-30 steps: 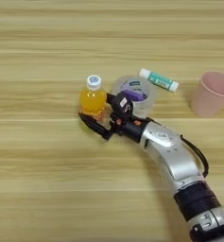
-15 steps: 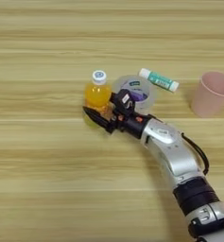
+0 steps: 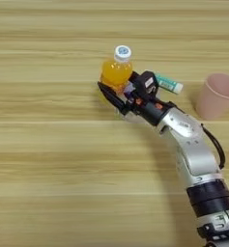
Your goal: Move the objects on the table
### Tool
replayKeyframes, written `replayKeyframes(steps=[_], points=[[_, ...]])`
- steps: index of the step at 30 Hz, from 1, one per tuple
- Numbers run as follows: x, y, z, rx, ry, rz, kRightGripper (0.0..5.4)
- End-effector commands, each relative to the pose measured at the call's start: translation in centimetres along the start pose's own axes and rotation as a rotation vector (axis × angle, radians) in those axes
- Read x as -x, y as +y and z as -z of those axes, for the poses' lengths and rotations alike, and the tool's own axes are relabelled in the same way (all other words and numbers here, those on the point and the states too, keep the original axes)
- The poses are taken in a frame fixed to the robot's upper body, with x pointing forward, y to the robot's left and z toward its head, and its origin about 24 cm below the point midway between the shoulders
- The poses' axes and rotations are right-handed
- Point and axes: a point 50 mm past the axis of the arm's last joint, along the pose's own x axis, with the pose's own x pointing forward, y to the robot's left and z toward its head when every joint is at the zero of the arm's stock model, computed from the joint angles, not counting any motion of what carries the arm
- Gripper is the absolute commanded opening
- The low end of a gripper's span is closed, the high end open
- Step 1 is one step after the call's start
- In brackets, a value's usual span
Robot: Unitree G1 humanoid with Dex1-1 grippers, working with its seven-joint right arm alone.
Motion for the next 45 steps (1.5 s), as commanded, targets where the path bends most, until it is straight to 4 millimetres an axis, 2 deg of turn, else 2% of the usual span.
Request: replayKeyframes(steps=[1, 6, 11, 14, 18, 26, 37, 45], points=[[0.0, -2.7, -4.8, 0.118, -0.174, 0.128, 3.44], [1.6, -5.4, -5.2, 0.214, -0.143, 0.310, 3.44], [2.6, -7.3, -4.5, 0.232, -0.077, 0.440, 3.44], [2.9, -7.9, -3.5, 0.211, -0.027, 0.489, 3.44], [3.7, -8.4, -3.2, 0.217, -0.005, 0.543, 3.44], [4.5, -8.4, -2.6, 0.215, 0.028, 0.583, 3.44], [4.3, -7.1, -0.5, 0.187, 0.116, 0.526, 3.44], [4.5, -7.2, 0.0, 0.197, 0.143, 0.534, 3.44]])
